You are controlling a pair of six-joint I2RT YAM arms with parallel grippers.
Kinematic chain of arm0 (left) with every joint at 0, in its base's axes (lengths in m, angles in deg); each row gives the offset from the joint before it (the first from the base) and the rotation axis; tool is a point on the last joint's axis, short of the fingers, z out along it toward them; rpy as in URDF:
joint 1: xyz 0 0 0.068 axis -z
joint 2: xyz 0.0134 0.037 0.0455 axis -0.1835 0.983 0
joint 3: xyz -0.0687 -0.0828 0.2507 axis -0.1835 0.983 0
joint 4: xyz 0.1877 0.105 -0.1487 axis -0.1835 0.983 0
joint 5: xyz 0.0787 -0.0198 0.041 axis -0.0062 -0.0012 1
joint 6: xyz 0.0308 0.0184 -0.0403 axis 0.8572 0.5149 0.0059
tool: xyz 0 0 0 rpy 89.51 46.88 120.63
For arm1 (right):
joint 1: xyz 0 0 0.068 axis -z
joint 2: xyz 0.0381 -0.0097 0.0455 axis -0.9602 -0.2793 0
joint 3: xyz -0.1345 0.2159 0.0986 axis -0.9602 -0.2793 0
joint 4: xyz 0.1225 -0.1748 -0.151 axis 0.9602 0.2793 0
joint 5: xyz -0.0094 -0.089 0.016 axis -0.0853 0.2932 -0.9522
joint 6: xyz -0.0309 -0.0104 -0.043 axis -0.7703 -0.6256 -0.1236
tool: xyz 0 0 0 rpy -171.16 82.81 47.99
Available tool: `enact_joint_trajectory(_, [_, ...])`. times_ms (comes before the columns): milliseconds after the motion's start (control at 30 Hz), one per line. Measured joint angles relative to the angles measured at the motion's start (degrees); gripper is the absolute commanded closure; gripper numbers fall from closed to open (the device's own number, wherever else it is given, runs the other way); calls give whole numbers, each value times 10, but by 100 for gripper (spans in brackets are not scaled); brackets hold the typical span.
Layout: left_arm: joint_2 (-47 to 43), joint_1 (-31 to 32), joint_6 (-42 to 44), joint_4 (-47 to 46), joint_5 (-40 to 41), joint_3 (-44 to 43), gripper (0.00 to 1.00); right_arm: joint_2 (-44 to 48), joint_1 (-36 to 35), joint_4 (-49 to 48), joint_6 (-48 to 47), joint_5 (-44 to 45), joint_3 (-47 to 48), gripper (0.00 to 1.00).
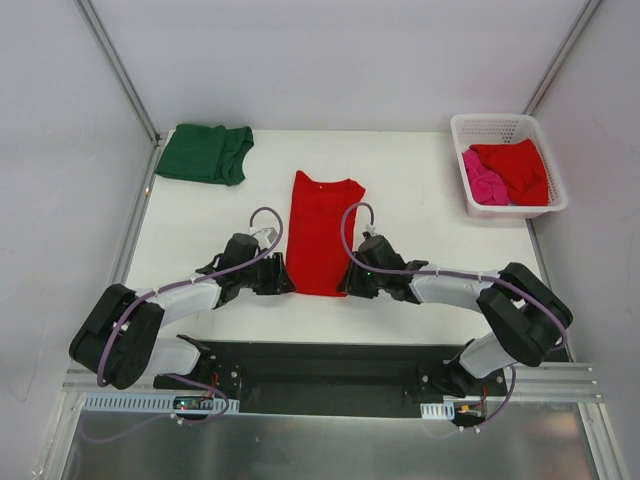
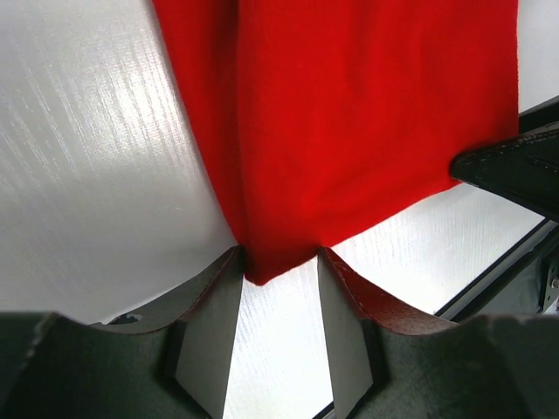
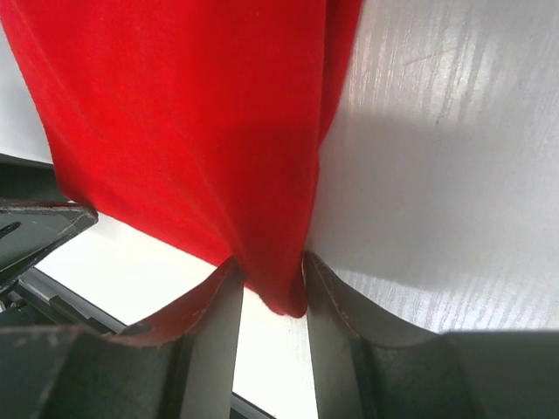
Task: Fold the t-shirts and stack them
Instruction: Fold the tshirt
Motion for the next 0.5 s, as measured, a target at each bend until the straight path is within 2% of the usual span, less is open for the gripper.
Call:
enact_joint_trajectory(267, [0, 0, 0, 2, 0, 0, 62, 4, 1, 7, -2, 3, -5, 75])
enact_joint_trajectory(367, [0, 0, 0, 3, 0, 0, 70, 5, 1, 7, -2, 3, -7, 80])
enact_joint_trajectory(400, [0, 0, 0, 4, 0, 0, 74, 5, 1, 7, -2, 4, -8, 81])
enact_joint_trajectory(433, [1, 0, 0, 5, 1, 0, 83, 5, 1, 7, -2, 4, -9, 82])
enact_joint_trajectory(500, [4, 0, -1, 7, 2, 0, 87, 8, 1, 7, -2, 4, -10, 82])
